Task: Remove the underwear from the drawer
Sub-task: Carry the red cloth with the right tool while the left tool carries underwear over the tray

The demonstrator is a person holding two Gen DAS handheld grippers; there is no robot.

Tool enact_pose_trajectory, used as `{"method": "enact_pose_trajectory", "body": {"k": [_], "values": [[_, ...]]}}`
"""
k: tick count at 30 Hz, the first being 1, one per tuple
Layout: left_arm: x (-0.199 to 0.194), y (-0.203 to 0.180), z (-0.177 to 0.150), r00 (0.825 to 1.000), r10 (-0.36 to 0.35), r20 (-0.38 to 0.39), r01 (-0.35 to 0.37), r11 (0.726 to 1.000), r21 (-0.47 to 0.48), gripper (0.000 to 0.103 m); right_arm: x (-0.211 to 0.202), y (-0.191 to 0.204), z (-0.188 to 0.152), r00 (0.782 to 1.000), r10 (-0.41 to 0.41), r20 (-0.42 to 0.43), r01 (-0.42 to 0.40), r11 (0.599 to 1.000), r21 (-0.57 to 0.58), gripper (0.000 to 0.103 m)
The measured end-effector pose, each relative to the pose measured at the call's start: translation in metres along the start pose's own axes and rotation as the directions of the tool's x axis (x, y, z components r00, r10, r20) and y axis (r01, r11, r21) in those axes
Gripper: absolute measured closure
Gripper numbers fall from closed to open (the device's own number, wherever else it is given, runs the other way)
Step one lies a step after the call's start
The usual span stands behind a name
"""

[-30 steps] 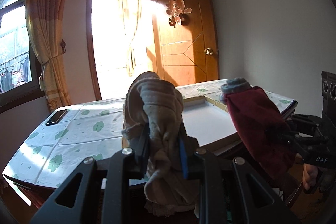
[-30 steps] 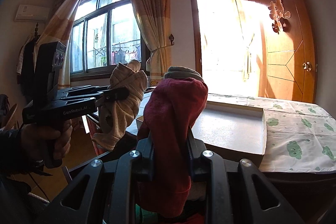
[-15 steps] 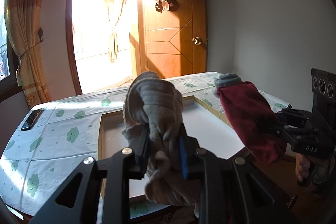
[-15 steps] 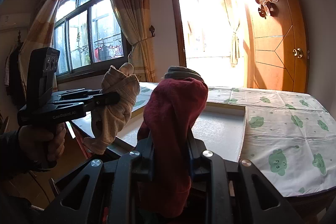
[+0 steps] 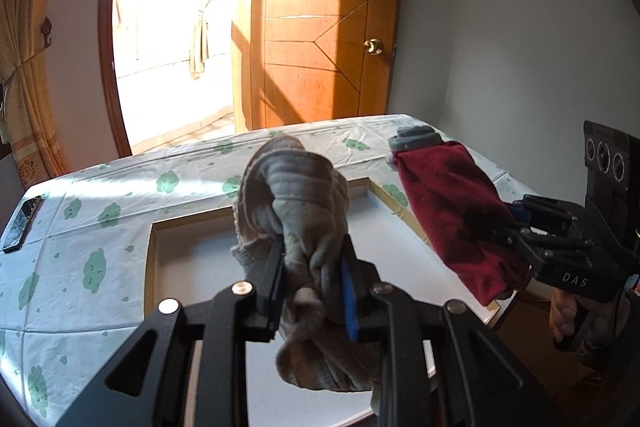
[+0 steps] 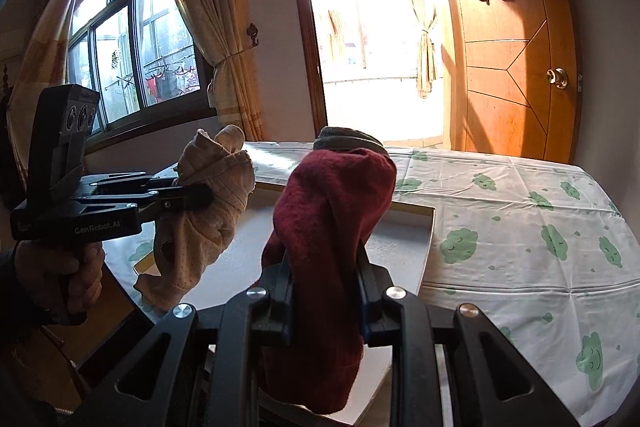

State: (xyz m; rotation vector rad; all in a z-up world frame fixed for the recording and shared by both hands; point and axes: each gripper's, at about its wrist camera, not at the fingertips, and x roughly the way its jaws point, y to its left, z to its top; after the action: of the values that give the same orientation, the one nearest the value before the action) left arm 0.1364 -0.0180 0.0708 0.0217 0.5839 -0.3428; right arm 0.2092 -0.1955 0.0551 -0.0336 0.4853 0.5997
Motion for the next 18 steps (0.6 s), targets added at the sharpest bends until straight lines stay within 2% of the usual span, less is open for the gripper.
{"method": "enact_pose_trajectory", "body": {"k": [13, 18], "values": [[0.065, 0.016, 0.033, 0.992, -0.041, -0.123, 0.033, 0.997, -0.068, 0.081, 0.052, -0.030, 0.029, 0.994, -0.042, -0.098, 0.045, 0.999, 0.030, 0.077], [0.087, 0.019, 0.035, 0.985, -0.031, -0.172, 0.016, 0.996, -0.085, 0.081, 0.074, -0.037, 0.034, 0.986, -0.056, -0.156, 0.062, 0.998, 0.033, 0.077]]}}
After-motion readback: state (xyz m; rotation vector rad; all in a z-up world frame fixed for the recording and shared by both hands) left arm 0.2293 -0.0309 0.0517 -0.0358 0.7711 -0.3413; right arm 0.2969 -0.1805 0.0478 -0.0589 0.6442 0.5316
